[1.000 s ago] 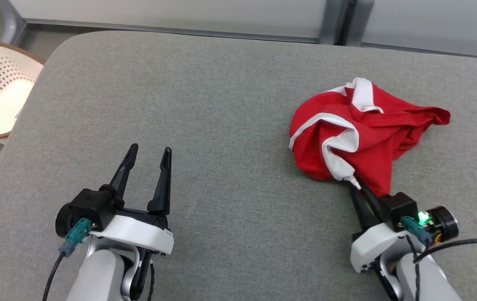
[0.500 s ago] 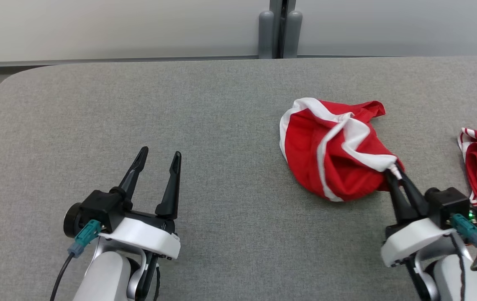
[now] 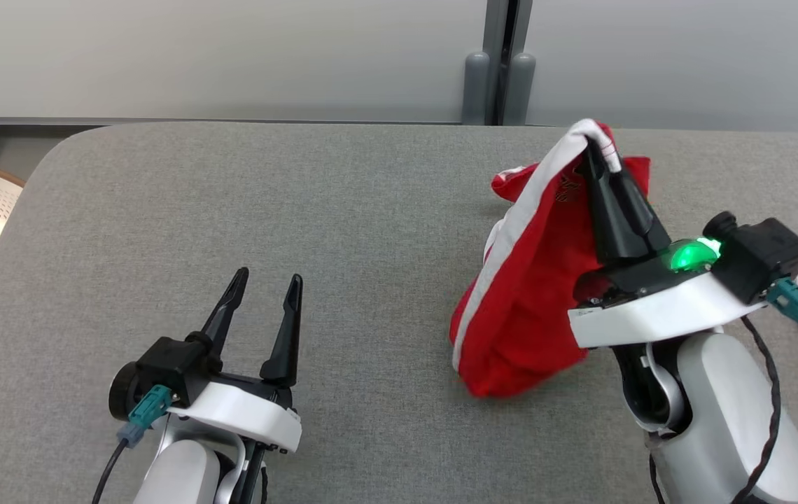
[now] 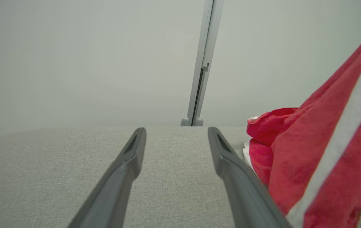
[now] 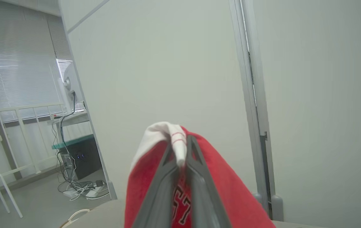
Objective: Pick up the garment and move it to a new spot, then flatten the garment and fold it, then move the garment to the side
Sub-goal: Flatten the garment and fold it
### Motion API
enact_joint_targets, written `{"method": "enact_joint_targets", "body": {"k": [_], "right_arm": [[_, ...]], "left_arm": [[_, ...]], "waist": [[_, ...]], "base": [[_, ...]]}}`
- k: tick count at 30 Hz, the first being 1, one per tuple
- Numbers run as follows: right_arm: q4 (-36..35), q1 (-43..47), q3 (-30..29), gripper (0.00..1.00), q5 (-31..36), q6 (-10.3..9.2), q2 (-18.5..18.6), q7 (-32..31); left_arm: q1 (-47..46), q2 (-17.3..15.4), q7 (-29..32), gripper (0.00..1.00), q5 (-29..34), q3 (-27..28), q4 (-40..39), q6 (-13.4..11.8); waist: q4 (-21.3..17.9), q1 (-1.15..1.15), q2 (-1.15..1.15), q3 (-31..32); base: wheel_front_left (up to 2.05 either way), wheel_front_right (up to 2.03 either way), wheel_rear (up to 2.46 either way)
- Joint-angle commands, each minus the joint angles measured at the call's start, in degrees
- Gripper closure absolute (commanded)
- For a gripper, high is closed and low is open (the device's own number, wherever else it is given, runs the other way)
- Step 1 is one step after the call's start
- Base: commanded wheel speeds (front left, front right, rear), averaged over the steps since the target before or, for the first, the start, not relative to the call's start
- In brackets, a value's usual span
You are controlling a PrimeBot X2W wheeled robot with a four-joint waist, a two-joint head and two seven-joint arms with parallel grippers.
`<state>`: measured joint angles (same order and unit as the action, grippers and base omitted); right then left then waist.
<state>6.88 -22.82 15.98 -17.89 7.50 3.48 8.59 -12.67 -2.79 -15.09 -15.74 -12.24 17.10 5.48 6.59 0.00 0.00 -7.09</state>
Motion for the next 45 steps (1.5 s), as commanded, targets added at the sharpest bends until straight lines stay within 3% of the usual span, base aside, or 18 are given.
{"method": "enact_joint_targets", "body": {"k": [1, 8, 11, 18, 22, 26, 27, 28, 34, 40, 45], "right_arm": [[-1.0, -1.0, -0.5, 1.0, -2.8, -0.02, -0.2, 1.0], [1.3, 0.8, -0.7, 1.0, 2.8, -0.02, 0.6, 0.1], [0.9, 2.1, -2.8, 1.0, 6.4, -0.02, 4.4, -0.2], [-2.2, 8.7, -8.8, 1.0, 11.9, -0.02, 18.5, -1.3], [-2.0, 13.7, -10.8, 1.0, 12.7, -0.02, 22.4, -1.6], [0.8, 17.8, -13.4, 1.0, 13.3, -0.03, 22.5, -2.9], [1.8, 18.4, -13.8, 0.3, 13.9, -0.02, 22.4, -3.2], [2.8, 18.6, -14.2, 0.0, 14.7, -0.02, 22.3, -3.3], [6.3, 18.3, -17.0, 0.0, 16.6, -0.02, 18.2, -2.6], [2.4, 16.1, -21.6, 0.0, 14.7, -0.02, 11.2, 3.4], [-1.0, 16.4, -21.3, 0.0, 14.8, -0.03, 6.4, 5.4]], "left_arm": [[0.8, -0.2, -0.1, 0.0, -0.3, 0.7, -0.2, -0.3], [1.1, -0.2, -0.1, 0.0, -0.3, 1.0, -0.6, -0.3], [0.9, -0.2, -0.1, 0.0, -0.5, 1.1, -1.2, -0.5], [-0.8, -0.2, -0.1, 0.0, -0.6, 0.8, -1.5, -0.5], [-1.3, -0.2, -0.1, 0.0, -0.4, 0.3, -1.4, -0.5], [-1.9, -0.2, -0.1, 0.0, 0.1, -0.1, -1.1, -0.2], [-1.9, -0.2, -0.1, 0.0, 0.2, -0.3, -1.0, -0.1], [-2.0, -0.2, -0.1, 0.0, 0.2, -0.5, -0.9, 0.0], [-2.2, -0.2, -0.1, 0.0, 0.6, -1.4, -0.4, 0.3], [-2.0, -0.2, -0.1, 0.0, -0.1, -2.5, -0.3, 0.4], [-0.9, -0.2, -0.1, 0.0, -5.4, -6.6, -0.1, 1.0]], "waist": [[0.7, 0.0, 0.0, 0.6], [1.5, 0.0, 0.0, 0.2], [1.2, 0.0, 0.0, -0.7], [-1.0, 0.0, 0.0, -2.5], [-2.1, 0.0, 0.0, -3.2], [-3.0, 0.0, 0.0, -3.6], [-3.2, 0.0, 0.0, -3.7], [-3.3, 0.0, 0.0, -3.7], [-3.7, 0.0, 0.0, -3.6], [-3.8, 0.0, 0.0, -2.7], [-3.9, 0.0, 0.0, -2.0]], "base": [[0.0, 0.0, 0.0], [0.0, 0.0, 0.0], [0.0, 0.0, 0.0], [0.0, 0.0, 0.0], [0.0, 0.0, 0.0], [0.0, 0.0, 0.0], [0.0, 0.0, 0.0], [0.0, 0.0, 0.0], [0.0, 0.0, 0.0], [0.0, 0.0, 0.0], [0.0, 0.0, 0.0]]}}
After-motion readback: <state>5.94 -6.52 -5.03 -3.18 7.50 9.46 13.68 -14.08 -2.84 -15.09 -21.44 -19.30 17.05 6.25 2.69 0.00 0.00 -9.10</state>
